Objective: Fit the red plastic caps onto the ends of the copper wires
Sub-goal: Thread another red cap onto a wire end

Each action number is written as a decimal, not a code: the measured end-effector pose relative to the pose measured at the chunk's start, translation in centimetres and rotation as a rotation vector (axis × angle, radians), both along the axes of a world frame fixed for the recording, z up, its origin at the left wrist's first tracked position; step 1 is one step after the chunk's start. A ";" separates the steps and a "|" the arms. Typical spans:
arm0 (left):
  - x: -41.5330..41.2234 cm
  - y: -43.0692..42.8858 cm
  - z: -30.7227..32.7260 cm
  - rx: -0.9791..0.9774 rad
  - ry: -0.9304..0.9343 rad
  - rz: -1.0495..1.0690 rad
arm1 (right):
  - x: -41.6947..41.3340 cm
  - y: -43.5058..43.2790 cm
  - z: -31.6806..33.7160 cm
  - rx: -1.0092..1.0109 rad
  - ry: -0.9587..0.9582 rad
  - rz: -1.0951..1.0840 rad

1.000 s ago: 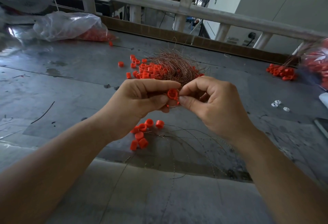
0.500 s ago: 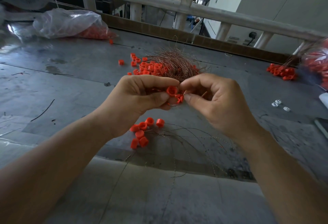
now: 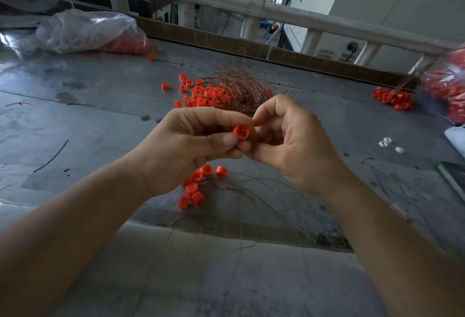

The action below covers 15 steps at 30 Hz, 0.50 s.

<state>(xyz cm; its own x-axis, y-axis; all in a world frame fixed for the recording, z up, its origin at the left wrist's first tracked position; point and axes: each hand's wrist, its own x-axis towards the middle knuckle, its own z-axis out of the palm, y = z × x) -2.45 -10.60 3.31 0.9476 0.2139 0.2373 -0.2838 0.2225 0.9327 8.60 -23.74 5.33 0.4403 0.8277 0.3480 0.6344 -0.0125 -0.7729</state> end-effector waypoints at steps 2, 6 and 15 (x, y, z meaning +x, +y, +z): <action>0.1 0.0 0.0 -0.024 0.017 -0.017 | 0.1 0.0 0.1 -0.011 -0.015 0.006; 0.3 0.2 -0.2 -0.041 0.048 0.031 | 1.7 -0.5 0.6 -0.105 -0.065 -0.020; 0.5 0.2 -0.3 -0.096 0.133 0.140 | 8.8 -1.0 -2.9 -0.394 -0.307 -0.566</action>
<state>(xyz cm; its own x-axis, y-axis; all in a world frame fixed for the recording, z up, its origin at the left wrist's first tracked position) -1.98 -10.39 3.01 0.9287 0.3611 0.0841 -0.1938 0.2793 0.9404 17.40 -24.78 2.38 0.7664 0.5921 0.2489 0.6349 -0.6396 -0.4334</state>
